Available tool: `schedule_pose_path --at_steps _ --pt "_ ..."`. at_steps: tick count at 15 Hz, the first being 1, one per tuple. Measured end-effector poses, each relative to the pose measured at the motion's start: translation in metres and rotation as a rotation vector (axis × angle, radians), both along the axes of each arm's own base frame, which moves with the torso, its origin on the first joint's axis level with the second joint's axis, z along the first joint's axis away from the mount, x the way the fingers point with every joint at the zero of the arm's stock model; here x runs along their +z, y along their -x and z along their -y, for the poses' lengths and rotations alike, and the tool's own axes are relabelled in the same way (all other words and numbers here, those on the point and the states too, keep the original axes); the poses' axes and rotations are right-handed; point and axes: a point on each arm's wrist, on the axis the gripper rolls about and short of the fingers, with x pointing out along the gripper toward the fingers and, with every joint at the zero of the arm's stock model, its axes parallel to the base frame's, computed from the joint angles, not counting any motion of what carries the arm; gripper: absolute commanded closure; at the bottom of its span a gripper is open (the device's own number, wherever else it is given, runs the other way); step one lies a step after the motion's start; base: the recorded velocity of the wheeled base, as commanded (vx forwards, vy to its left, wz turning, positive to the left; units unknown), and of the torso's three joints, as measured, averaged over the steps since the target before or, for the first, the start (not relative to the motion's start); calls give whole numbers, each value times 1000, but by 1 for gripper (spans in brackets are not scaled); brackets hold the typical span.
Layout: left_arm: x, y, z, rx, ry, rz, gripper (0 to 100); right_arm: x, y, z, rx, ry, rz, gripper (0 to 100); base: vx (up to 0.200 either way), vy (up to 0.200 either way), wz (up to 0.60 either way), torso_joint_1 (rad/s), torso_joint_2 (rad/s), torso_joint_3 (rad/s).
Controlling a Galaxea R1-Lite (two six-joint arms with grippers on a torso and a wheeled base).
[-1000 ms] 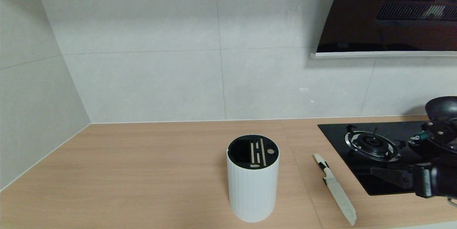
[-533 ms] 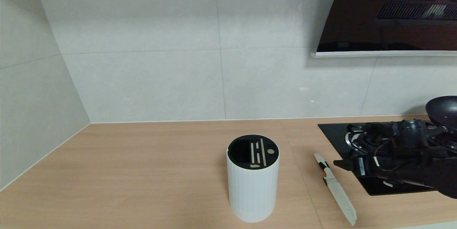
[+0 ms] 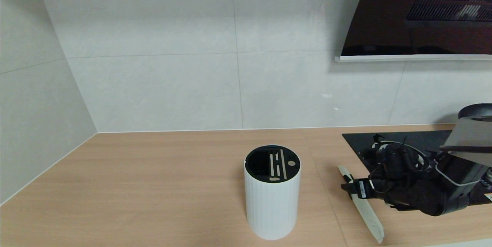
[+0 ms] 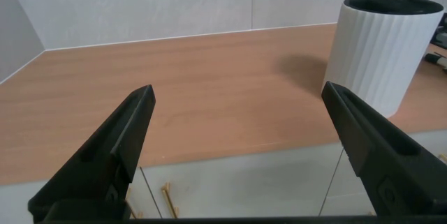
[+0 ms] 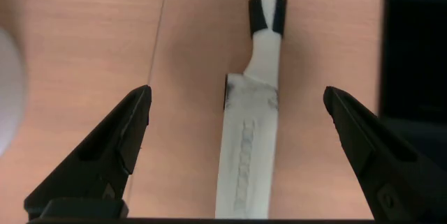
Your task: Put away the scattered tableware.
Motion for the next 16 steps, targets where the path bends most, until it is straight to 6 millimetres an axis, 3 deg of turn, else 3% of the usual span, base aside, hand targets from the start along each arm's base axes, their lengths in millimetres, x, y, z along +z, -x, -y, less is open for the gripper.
schedule_pose_path --at_steps 5,15,16 --pt "0 0 0 0 0 0 0 -27 -4 0 -21 30 -42 0 0 0 0 0 0 0" --pt "0 0 0 0 0 0 0 -43 -6 1 -42 57 -72 0 0 0 0 0 0 0" --pt "0 0 0 0 0 0 0 -43 -6 1 -42 58 -73 100 0 0 0 0 0 0"
